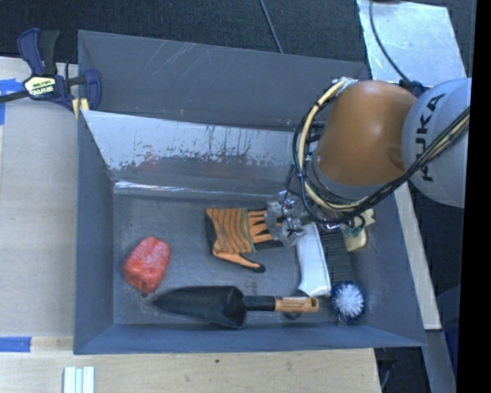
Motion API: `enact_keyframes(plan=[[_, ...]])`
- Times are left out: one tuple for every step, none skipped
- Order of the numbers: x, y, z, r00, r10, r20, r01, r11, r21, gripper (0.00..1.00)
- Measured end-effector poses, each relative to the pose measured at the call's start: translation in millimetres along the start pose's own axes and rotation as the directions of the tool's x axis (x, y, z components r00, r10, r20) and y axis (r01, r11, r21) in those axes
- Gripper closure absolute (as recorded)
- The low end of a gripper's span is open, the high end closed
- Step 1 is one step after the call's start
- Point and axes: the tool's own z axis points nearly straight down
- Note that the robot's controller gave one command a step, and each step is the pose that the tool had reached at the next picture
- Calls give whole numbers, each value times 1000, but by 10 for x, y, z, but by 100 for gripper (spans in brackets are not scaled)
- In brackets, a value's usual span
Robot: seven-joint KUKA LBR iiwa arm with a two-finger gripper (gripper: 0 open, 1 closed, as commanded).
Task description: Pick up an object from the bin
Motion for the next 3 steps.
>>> enact_keyframes(plan=[[-238,319,844,1000,-26,4,26,1000,-2,100],[-150,161,-41,1000,2,23,-2,1000,6,100],[-396,278,819,1000,-13,8,13,1000,-1,100]])
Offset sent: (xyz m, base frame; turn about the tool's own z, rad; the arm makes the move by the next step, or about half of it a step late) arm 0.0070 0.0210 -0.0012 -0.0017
